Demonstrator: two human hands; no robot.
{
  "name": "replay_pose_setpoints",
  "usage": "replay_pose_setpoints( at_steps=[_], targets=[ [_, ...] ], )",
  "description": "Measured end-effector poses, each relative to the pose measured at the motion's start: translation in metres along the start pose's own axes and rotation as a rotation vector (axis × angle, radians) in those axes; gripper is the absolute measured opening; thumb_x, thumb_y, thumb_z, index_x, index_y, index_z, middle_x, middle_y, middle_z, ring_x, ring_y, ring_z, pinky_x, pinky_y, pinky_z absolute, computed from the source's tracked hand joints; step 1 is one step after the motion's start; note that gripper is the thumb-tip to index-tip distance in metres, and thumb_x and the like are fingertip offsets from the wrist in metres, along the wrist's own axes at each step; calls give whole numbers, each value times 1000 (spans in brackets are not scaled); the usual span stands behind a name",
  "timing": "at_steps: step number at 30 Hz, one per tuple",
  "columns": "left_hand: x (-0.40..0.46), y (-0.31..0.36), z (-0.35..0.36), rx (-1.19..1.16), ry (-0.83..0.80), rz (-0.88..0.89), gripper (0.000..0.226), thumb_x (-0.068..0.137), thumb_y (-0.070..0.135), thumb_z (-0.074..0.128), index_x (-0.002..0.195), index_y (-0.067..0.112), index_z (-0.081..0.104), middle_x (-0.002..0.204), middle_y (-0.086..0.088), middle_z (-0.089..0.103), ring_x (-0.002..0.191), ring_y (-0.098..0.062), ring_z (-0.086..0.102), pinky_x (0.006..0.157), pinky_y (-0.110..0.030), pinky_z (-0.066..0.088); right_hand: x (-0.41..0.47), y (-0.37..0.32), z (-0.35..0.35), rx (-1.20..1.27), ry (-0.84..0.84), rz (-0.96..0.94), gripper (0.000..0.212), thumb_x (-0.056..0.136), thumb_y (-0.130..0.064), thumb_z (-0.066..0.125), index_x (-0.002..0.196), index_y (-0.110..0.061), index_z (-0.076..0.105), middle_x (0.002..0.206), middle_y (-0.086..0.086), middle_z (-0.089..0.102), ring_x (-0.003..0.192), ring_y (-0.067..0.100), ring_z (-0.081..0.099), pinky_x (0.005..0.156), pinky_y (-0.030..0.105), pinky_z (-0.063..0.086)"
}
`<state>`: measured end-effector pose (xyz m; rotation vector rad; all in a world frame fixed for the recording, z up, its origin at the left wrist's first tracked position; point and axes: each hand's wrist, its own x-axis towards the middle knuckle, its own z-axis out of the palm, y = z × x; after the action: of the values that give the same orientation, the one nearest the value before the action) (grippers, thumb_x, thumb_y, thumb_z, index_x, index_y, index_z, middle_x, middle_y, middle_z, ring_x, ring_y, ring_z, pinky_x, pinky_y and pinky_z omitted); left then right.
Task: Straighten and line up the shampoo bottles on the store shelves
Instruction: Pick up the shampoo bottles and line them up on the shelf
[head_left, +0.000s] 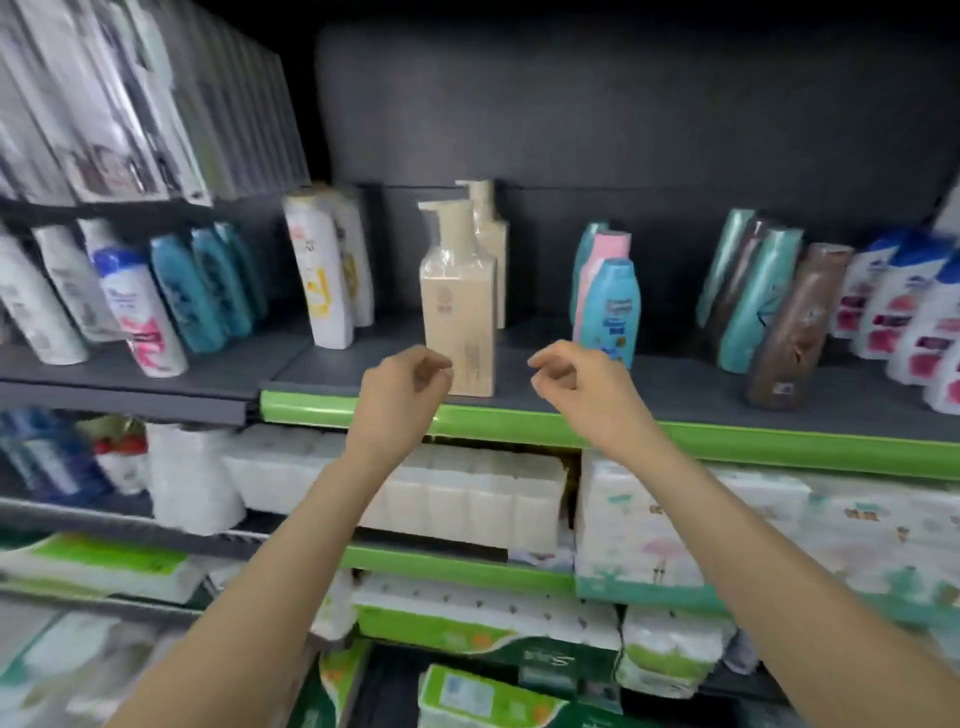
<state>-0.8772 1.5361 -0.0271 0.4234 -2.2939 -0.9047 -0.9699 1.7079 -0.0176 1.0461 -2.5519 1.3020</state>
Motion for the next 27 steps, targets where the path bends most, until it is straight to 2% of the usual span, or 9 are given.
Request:
replay_pose_setpoints(
  at_steps=[3,8,12,15,17,21,22,25,27],
  targets=[
    [26,-10,-23,1,67,14,16,89,20,58,102,14,65,86,7,62,81,-10,57,68,-15,35,31,-25,16,4,54,-41,18,90,-13,60,107,-14,65,93,-2,64,77,10,58,63,4,39],
    [88,-16,-35,-68,130,31,23,92,18,53,113,11,59,89,3,59,76,-8,52,62,-11,32,88,-42,21,60,233,-60,22,90,-15,59,112,-16,61,107,3,61,88,10,57,81,22,45],
    [139,-22,-33,-125,103,15,23,94,19,51,115,13,58,101,-3,63,89,-16,59,73,-25,42,135,-40,14,132,273,-26,23,92,-17,56,114,-14,61,103,-1,61,93,14,59,84,27,48],
    [174,-24,-30,-112,40,23,24,92,21,53,114,13,59,105,-4,65,98,-19,60,84,-32,48,169,-35,14,215,274,22,15,91,-16,56,103,-19,64,96,-2,65,96,18,62,89,41,52],
    [193,-24,-27,-122,0,25,20,92,18,53,110,13,61,102,-5,65,95,-20,61,87,-33,50,187,-32,16,248,266,54,12,90,-15,55,96,-21,64,95,0,66,96,20,63,90,46,52],
    [230,-20,-18,-174,-73,16,21,92,12,52,110,9,61,103,-8,66,83,-16,58,73,-25,45,223,-30,22,244,234,147,12,88,-17,59,99,-19,64,102,4,66,98,21,61,92,45,51],
    [240,-18,-15,-188,-84,13,20,91,11,53,108,8,62,106,-10,67,86,-17,60,75,-24,46,232,-31,22,219,234,162,18,88,-18,60,105,-16,64,108,6,66,101,22,61,93,43,51],
    [269,-13,-7,-161,-122,46,22,88,14,54,107,9,64,111,-11,67,103,-23,60,94,-30,45,256,-35,22,82,248,149,33,90,-20,59,121,-10,58,118,11,63,111,26,57,97,34,45],
    [283,-14,-2,-158,-148,87,26,88,15,55,113,8,62,114,-9,66,108,-23,59,96,-27,43,269,-34,22,22,234,134,39,91,-19,58,128,-9,52,120,12,62,114,27,55,94,30,40]
  ],
)
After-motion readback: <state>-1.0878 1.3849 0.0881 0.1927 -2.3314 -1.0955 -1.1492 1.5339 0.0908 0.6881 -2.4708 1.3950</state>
